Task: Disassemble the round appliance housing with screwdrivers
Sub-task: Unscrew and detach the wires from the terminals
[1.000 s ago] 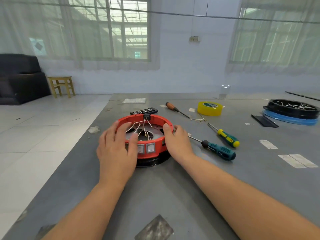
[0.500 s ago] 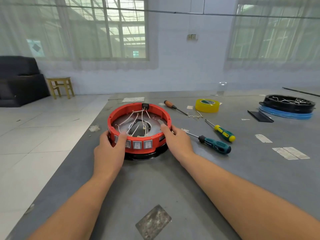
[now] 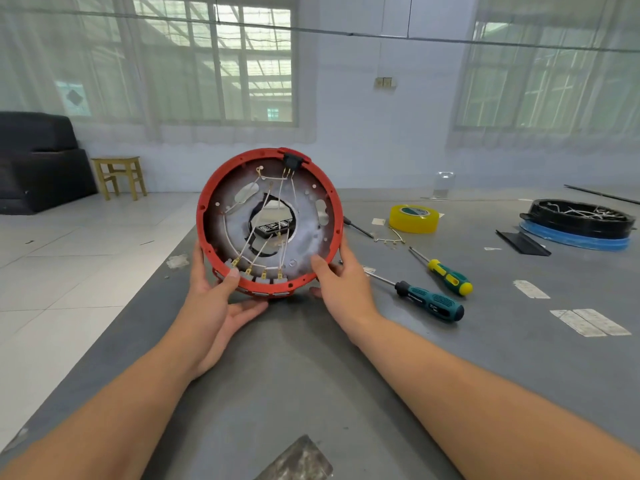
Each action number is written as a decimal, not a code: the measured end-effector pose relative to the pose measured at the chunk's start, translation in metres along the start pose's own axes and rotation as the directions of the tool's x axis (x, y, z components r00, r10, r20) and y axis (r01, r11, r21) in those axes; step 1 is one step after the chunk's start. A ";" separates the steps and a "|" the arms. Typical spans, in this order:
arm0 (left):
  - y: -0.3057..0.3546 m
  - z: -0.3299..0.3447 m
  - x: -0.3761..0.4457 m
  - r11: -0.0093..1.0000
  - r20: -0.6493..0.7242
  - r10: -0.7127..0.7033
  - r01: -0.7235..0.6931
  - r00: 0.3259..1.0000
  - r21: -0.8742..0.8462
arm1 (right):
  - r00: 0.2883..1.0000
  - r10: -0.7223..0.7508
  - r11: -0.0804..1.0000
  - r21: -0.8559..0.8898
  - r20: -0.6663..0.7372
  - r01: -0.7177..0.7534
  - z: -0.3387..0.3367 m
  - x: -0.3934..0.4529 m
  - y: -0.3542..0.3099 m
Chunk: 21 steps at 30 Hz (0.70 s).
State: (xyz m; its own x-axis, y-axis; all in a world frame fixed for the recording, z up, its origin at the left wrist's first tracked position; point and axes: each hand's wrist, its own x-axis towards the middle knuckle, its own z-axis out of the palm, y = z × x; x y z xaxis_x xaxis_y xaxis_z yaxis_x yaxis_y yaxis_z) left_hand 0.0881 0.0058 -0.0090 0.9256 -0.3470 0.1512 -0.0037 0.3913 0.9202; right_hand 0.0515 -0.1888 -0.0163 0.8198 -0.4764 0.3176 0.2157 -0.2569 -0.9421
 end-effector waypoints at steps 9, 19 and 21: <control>-0.010 -0.001 0.028 0.954 -0.135 -0.215 0.178 0.967 -0.241 | 0.997 -0.075 0.987 0.141 0.013 0.072 0.009 0.016 0.006; -0.001 -0.013 0.013 0.953 -0.016 -0.260 0.254 0.965 -0.167 | 0.998 -0.055 0.979 0.195 0.010 0.052 0.004 0.018 0.007; 0.000 -0.012 0.010 0.941 -0.023 -0.293 0.284 0.956 -0.183 | 0.998 -0.060 0.978 0.201 0.032 0.052 0.003 0.015 0.006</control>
State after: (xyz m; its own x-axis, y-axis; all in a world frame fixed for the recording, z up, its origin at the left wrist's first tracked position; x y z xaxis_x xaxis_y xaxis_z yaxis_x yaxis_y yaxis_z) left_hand 0.1023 0.0129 -0.0118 0.8945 -0.4267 -0.1337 0.3290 0.4255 0.8430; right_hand 0.0666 -0.1954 -0.0176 0.8219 -0.4334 0.3696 0.3601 -0.1074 -0.9267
